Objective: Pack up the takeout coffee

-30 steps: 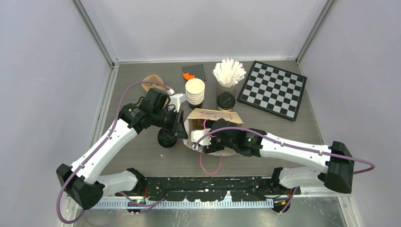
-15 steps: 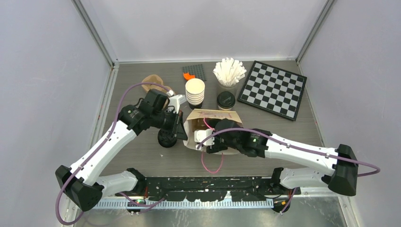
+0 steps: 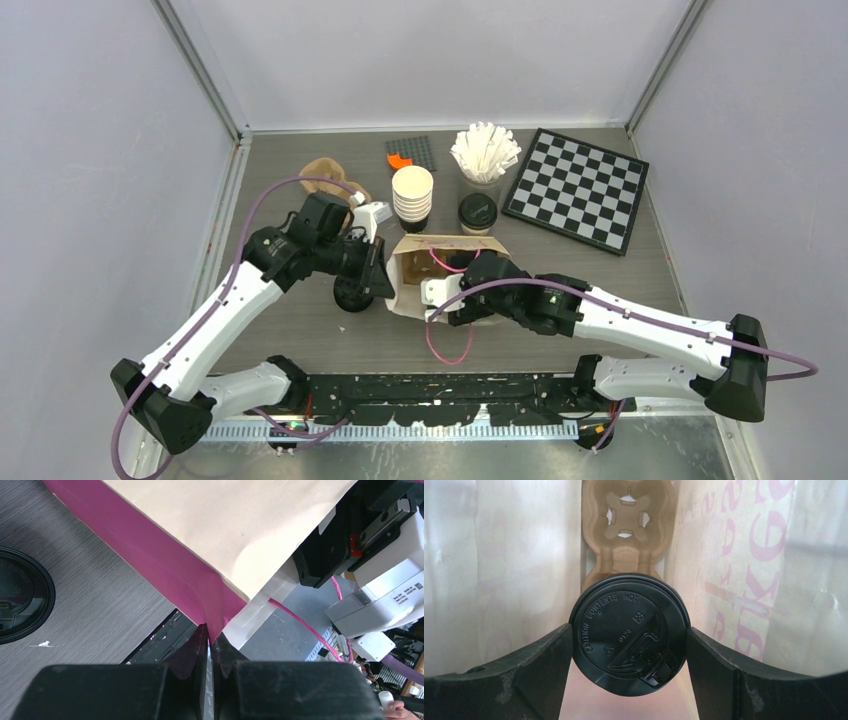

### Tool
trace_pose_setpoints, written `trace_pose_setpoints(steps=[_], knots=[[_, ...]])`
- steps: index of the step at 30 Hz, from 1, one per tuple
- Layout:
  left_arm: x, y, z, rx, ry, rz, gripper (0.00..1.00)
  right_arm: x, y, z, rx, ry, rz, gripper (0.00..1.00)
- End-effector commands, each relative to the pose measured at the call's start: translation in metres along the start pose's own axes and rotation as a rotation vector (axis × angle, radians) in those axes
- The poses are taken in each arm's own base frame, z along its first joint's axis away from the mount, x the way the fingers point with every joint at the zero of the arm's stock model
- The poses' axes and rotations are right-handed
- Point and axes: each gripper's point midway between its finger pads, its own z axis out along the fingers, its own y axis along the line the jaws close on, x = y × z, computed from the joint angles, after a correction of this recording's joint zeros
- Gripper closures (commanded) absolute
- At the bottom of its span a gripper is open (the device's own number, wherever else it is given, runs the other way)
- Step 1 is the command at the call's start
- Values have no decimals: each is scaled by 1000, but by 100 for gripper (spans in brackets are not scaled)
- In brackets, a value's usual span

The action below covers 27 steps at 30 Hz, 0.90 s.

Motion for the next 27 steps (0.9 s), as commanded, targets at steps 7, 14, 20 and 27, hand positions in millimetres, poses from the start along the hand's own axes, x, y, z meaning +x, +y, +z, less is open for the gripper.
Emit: trace_pose_setpoints(steps=[7, 14, 20, 27], knots=[[5, -5, -1, 45, -2, 79, 89, 6, -9, 0, 42, 1, -12, 34], [12, -3, -6, 23, -5, 56, 72, 11, 1, 1, 26, -9, 10, 34], [3, -8, -8, 37, -72, 20, 53, 12, 5, 3, 29, -19, 15, 34], [-1, -2, -4, -3, -59, 2, 49, 10, 2, 5, 43, -26, 12, 34]])
